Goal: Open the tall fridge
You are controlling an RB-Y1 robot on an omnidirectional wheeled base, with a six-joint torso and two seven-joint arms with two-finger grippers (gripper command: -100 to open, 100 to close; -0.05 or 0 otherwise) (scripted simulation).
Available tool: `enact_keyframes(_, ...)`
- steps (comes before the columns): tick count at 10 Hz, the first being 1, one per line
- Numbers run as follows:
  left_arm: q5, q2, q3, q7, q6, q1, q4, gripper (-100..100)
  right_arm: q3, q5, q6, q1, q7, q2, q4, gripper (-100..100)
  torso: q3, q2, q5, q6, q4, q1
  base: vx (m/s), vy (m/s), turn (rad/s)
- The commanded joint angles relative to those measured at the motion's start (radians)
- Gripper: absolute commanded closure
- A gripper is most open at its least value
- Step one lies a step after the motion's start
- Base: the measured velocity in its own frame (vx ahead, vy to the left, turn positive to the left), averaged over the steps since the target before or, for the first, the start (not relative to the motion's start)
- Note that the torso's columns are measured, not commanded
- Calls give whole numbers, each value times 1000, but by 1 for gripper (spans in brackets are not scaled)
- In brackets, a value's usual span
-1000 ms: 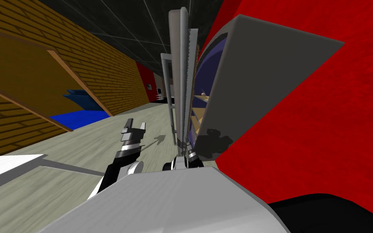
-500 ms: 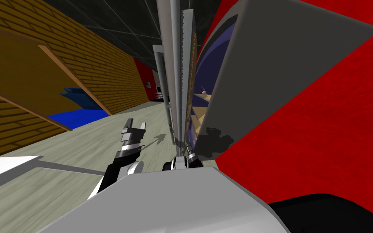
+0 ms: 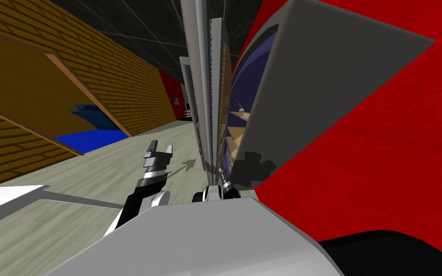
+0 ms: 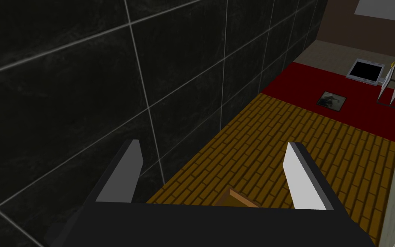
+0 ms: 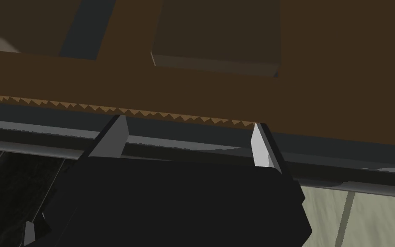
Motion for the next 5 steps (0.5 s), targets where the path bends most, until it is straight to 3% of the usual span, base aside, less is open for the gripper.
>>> enact_keyframes(1, 0, 0, 0, 0, 0, 0, 0, 0, -8, -5, 29, -7, 8, 9, -17, -100, 0, 0, 2, 1, 2, 0, 12, 16, -47)
enact_keyframes(2, 0, 0, 0, 0, 0, 0, 0, 0, -4, -3, 12, -3, 2, 5, -8, -100, 0, 0, 3, 1, 3, 1, 0, 0, 0)
enact_keyframes(3, 0, 0, 0, 0, 0, 0, 0, 0, -5, -3, 16, -4, 3, 5, -9, 100, 0, 0, 4, 2, 4, 0, 0, 0, 0)
enact_keyframes(5, 0, 0, 0, 0, 0, 0, 0, 0, -30, -12, 15, 2, 34, 40, -3, 100, 0, 0, 5, 2, 4, 6, 33, 174, -149)
